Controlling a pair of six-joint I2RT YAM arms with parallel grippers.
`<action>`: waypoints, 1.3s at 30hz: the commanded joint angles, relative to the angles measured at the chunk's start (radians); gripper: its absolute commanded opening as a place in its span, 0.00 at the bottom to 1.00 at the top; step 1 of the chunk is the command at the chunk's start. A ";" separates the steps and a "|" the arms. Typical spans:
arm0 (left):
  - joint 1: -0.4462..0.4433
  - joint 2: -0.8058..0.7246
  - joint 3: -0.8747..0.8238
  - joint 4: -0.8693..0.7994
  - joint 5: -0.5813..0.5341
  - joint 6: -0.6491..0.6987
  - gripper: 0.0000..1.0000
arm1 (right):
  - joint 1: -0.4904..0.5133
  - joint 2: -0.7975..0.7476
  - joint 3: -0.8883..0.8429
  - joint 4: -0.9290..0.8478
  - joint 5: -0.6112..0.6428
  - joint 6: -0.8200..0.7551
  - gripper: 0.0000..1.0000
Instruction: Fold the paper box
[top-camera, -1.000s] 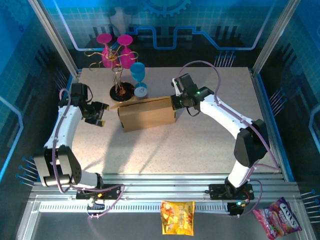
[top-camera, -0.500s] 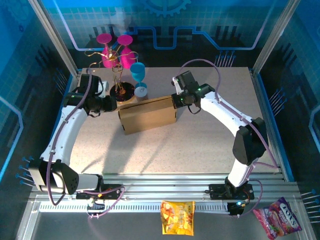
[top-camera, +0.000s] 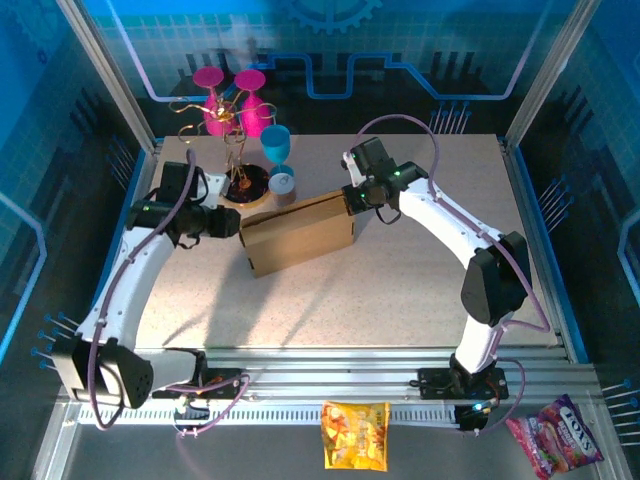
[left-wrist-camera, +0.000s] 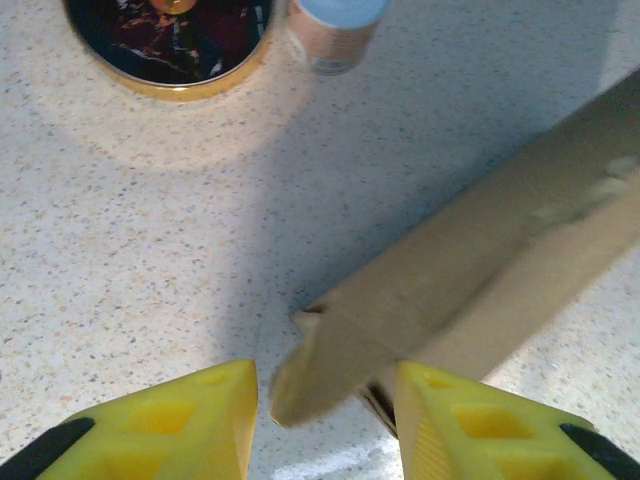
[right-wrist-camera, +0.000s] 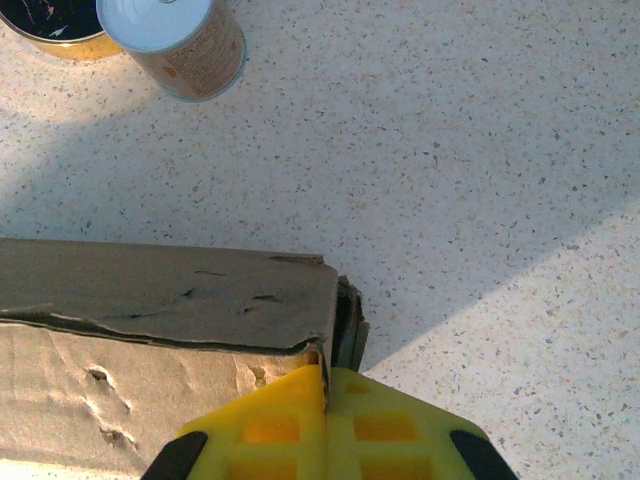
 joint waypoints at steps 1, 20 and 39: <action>-0.011 -0.032 0.000 0.009 -0.010 -0.027 0.44 | -0.005 0.032 0.006 -0.082 -0.015 0.000 0.00; -0.022 -0.082 -0.081 0.012 -0.033 -0.024 0.47 | -0.011 0.034 0.010 -0.098 -0.010 -0.001 0.00; -0.026 0.004 -0.114 0.109 -0.010 -0.007 0.40 | -0.014 0.033 0.011 -0.102 -0.013 0.010 0.00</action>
